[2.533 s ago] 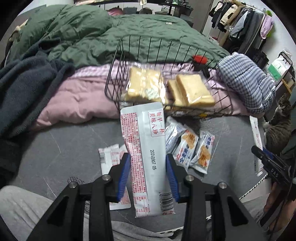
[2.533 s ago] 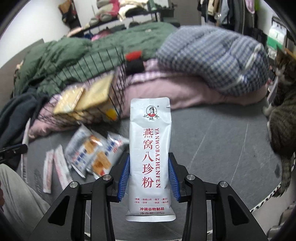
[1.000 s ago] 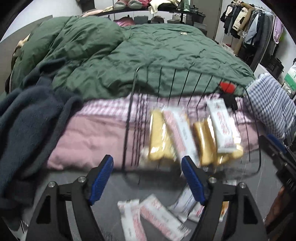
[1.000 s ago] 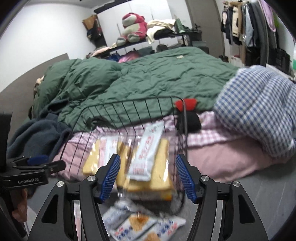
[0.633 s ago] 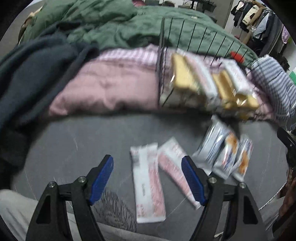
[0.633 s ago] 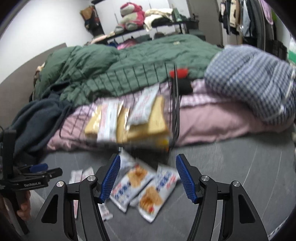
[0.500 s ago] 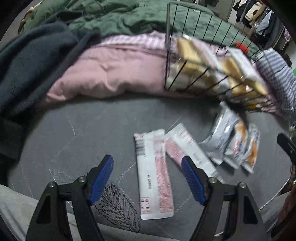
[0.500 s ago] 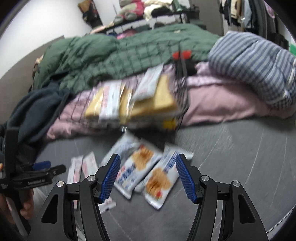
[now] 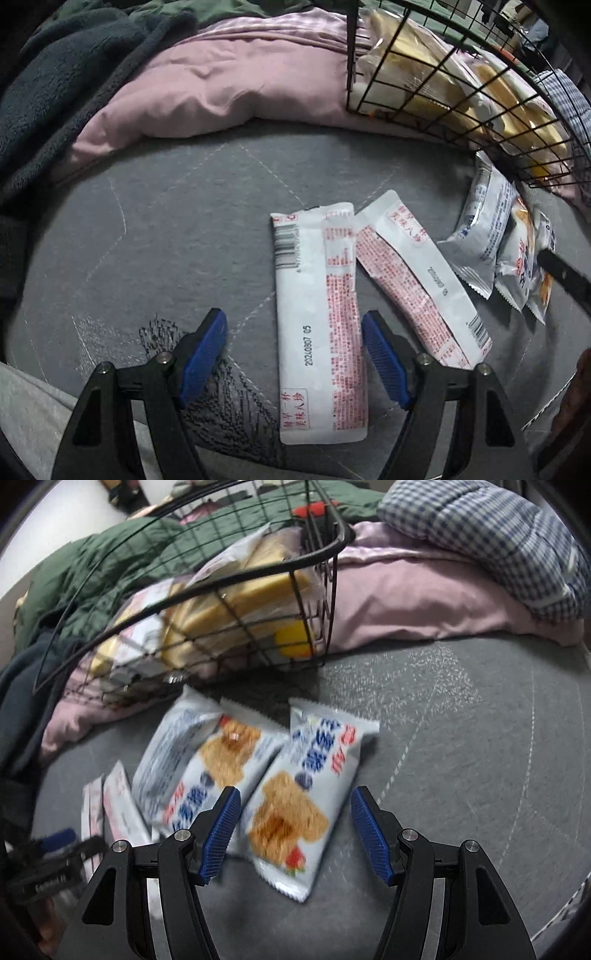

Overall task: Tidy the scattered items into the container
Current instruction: 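Grasp a white red-printed packet with the left gripper while the right grasps a blue-white biscuit packet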

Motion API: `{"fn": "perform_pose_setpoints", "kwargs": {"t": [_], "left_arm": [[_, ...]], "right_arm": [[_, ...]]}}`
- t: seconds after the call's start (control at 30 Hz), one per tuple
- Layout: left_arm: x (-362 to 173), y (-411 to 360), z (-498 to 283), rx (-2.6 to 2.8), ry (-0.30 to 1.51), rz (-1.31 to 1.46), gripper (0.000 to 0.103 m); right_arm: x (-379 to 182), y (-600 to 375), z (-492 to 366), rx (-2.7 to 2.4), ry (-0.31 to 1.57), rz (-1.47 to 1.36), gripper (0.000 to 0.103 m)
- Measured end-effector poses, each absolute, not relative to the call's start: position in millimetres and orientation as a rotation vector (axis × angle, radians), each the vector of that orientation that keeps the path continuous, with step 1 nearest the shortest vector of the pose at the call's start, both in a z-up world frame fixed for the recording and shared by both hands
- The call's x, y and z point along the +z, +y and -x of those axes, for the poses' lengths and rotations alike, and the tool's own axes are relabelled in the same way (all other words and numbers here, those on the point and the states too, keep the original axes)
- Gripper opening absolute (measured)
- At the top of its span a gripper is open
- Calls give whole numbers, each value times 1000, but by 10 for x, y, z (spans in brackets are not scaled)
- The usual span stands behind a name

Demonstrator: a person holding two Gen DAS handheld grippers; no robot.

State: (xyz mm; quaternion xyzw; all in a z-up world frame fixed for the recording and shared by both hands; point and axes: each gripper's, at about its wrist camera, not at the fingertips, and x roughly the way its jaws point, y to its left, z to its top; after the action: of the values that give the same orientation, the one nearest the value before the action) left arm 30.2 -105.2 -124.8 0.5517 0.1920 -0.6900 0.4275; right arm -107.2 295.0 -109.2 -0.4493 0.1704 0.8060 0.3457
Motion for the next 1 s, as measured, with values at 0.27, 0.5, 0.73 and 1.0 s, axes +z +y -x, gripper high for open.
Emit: {"fn": "perform_pose_setpoints", "kwargs": {"t": [0.27,0.5,0.73,1.0], "left_arm": [[-1334,-1097,-226,-1692,488,-1365,79],[-1344,-1040,-106,-1689,482,-1349,79],[-1347,-1011,-101,-1701,488,-1357,79],[-1366,-986,-114,-1725,489,-1361,80]], "right_arm": [[-1150,3099,1009,2042,442,1180,63],[-1093,3247,759,2002,467,1176,63],[-1035,3358,626,1984,499,1165,63],[-1048,3389,664,1975,483,1175,66]]}}
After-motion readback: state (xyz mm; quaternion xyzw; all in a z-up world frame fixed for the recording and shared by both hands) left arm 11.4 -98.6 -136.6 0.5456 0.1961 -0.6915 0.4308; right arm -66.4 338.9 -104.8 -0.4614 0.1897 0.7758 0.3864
